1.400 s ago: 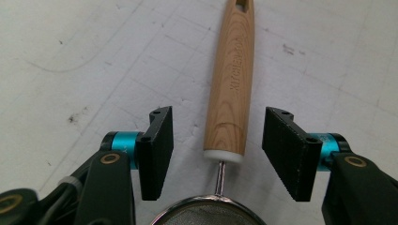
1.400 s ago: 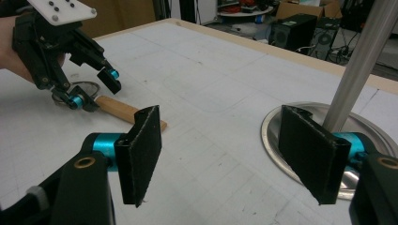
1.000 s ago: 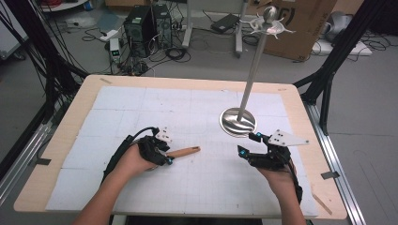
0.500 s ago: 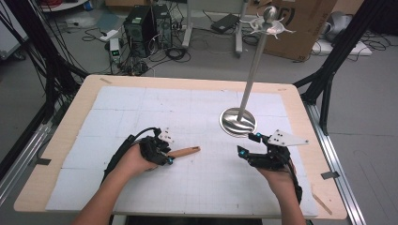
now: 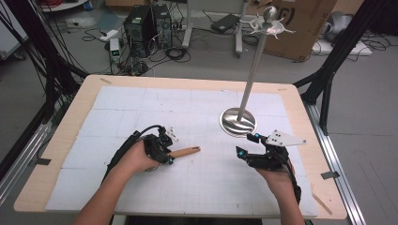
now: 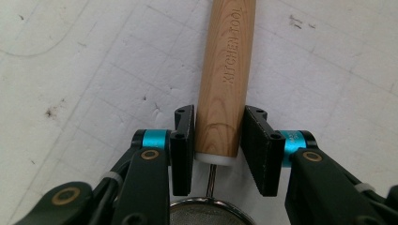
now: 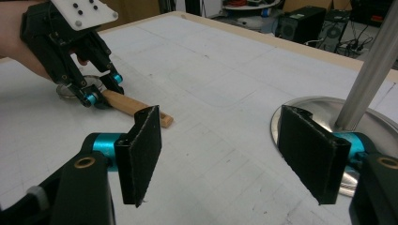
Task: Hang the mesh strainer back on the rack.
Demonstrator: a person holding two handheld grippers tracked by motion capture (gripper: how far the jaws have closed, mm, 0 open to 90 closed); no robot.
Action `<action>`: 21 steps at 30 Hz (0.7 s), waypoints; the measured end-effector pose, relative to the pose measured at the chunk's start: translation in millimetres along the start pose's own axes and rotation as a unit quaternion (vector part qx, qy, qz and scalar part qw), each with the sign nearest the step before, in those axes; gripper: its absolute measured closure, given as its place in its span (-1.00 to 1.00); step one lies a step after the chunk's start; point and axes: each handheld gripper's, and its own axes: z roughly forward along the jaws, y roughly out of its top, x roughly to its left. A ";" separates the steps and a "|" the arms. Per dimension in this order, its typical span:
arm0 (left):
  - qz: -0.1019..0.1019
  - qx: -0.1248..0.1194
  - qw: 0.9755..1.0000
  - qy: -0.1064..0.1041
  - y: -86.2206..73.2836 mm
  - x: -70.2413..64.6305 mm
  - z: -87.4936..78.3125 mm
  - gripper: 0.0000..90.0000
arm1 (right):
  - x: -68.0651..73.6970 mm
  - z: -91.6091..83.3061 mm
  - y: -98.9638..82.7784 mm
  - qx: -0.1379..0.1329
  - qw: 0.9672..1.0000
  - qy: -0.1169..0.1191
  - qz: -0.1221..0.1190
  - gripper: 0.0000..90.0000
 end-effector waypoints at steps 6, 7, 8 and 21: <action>-0.002 0.001 1.000 -0.005 1.1 1.1 0.7 0.46 | 0.8 1.1 0.1 0.001 1.000 0.001 0.000 -0.33; 0.000 0.002 1.000 -0.005 1.0 1.5 0.5 0.46 | 0.9 1.5 0.2 0.001 1.000 0.002 0.000 -0.33; 0.000 0.001 1.000 -0.005 0.8 1.8 0.4 0.47 | 0.9 1.8 0.3 0.001 1.000 0.002 -0.002 -0.33; -0.011 -0.018 1.000 -0.003 0.4 -2.5 -4.2 0.53 | -1.7 -3.0 0.9 -0.006 1.000 0.000 0.004 -0.32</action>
